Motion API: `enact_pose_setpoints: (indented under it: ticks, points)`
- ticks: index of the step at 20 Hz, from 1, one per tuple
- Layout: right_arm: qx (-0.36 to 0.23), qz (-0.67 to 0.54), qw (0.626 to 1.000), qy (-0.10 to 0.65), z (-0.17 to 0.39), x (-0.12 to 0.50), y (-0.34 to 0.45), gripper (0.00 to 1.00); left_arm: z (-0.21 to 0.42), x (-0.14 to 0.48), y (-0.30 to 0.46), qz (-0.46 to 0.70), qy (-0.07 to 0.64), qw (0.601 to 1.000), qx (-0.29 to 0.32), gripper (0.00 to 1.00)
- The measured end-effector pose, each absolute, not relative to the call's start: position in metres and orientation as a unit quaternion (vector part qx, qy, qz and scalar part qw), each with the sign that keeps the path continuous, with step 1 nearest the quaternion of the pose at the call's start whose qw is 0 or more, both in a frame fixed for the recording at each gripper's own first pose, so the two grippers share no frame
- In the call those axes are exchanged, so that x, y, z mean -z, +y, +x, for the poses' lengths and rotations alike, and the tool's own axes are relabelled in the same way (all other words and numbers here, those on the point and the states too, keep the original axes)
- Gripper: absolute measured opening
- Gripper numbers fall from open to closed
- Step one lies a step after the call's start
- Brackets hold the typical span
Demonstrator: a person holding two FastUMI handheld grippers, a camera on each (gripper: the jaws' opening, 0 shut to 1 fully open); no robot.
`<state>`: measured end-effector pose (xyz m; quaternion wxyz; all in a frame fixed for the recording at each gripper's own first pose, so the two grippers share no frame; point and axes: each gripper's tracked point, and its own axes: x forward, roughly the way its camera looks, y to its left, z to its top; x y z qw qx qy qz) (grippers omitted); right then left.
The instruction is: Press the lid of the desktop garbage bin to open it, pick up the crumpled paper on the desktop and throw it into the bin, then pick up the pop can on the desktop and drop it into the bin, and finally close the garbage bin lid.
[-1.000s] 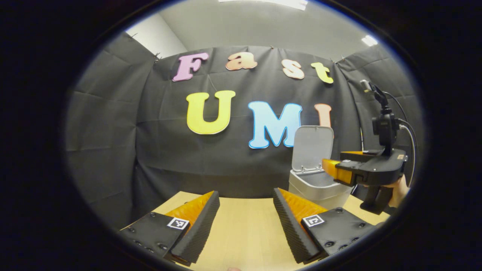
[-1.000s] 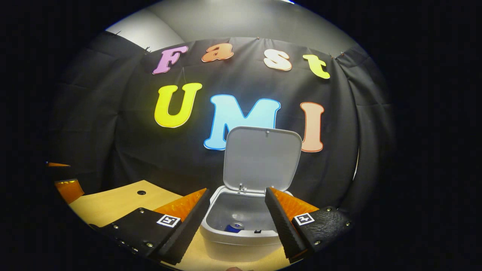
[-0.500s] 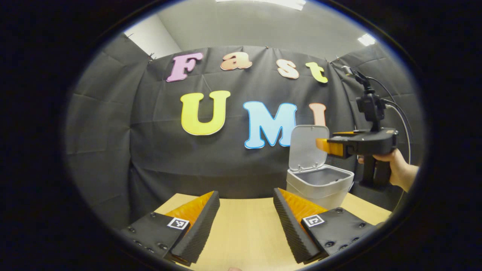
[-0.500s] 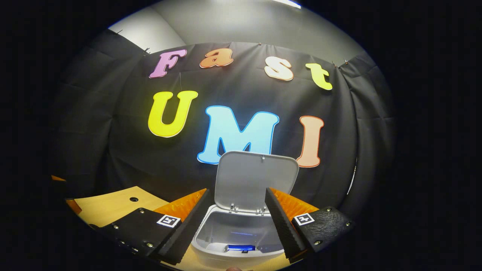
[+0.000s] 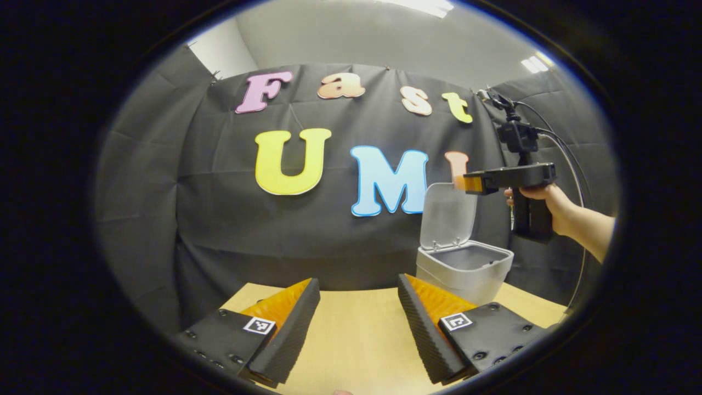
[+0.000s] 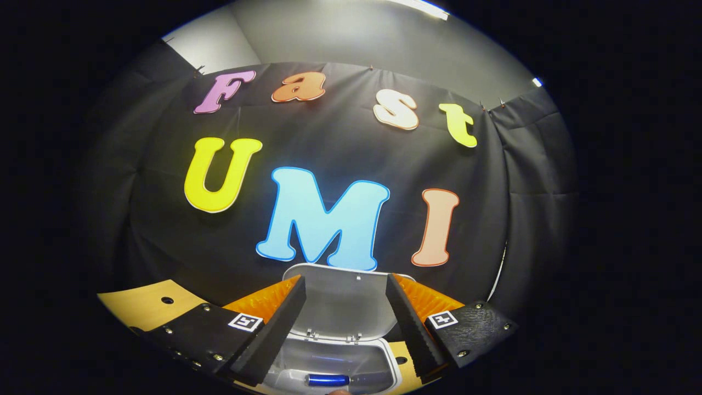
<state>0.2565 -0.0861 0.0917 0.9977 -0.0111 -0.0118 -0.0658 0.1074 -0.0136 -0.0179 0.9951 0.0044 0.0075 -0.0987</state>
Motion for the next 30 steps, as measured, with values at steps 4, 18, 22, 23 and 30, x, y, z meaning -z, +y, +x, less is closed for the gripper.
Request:
enact_pose_setpoints:
  ticks: [4, 18, 22, 23, 30]
  points:
    - [0.064, 0.009, 0.998, -0.014, 0.276, -0.098, -0.09, 0.94, 0.114, 0.021, -0.006, -0.007, 0.009, 0.997, 0.078, 0.94]
    - [0.092, 0.045, 0.995, -0.007, 0.325, -0.088, -0.113, 0.94, 0.123, 0.034, 0.005, -0.027, 0.02, 0.998, 0.048, 0.94]
    - [0.077, 0.071, 0.995, 0.002, 0.325, -0.083, -0.111, 0.94, 0.121, 0.036, 0.009, -0.024, 0.021, 0.999, 0.039, 1.0]
    - [0.074, 0.074, 0.995, 0.003, 0.323, -0.083, -0.111, 0.94, 0.12, 0.035, 0.009, -0.023, 0.021, 0.999, 0.038, 0.96]
    - [0.062, 0.076, 0.995, 0.011, 0.3, -0.077, -0.107, 0.94, 0.108, 0.031, 0.0, -0.017, 0.013, 0.999, 0.034, 1.0]
